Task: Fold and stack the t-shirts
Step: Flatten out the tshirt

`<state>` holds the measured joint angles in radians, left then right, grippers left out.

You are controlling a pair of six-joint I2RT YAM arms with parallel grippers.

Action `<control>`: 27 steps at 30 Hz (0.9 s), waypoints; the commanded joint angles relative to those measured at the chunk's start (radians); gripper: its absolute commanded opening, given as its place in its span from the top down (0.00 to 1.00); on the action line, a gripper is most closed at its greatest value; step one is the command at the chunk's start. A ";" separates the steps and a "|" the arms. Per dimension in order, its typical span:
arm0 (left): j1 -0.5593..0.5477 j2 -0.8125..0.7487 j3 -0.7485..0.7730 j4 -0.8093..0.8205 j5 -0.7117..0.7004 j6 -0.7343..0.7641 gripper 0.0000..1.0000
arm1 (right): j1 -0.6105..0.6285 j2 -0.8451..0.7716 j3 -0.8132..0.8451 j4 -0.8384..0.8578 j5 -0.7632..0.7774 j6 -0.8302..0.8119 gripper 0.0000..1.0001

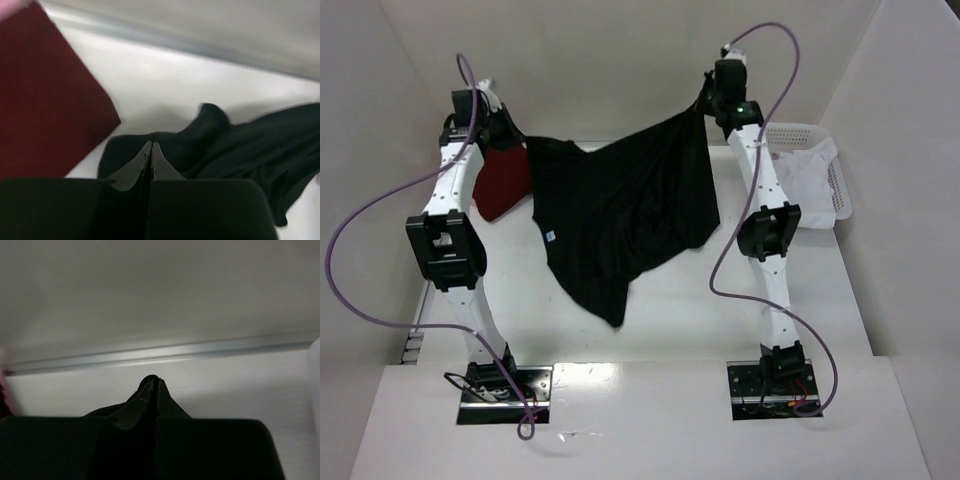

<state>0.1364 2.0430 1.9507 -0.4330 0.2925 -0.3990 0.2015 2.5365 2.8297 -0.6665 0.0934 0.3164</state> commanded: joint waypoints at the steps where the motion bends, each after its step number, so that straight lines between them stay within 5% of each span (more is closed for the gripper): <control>1: 0.009 -0.131 0.125 -0.029 -0.006 0.051 1.00 | -0.016 -0.224 0.055 -0.001 0.057 -0.042 1.00; 7: 0.019 -0.222 0.252 -0.061 -0.049 0.068 1.00 | -0.016 -0.487 -0.118 0.041 0.066 -0.062 1.00; 11: 0.049 -0.254 0.365 -0.089 -0.081 0.058 1.00 | -0.016 -0.733 -0.461 0.181 0.057 -0.062 1.00; 22: 0.058 -0.224 0.951 -0.317 -0.104 0.028 1.00 | -0.042 -1.253 -0.947 0.283 0.023 -0.059 1.00; 27: 0.058 -0.346 0.915 -0.328 -0.104 0.028 1.00 | -0.059 -1.436 -1.078 0.300 0.066 -0.030 1.00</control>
<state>0.1844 1.7719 2.8683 -0.7299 0.2228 -0.3710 0.1626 1.2143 1.8279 -0.4423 0.0930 0.2758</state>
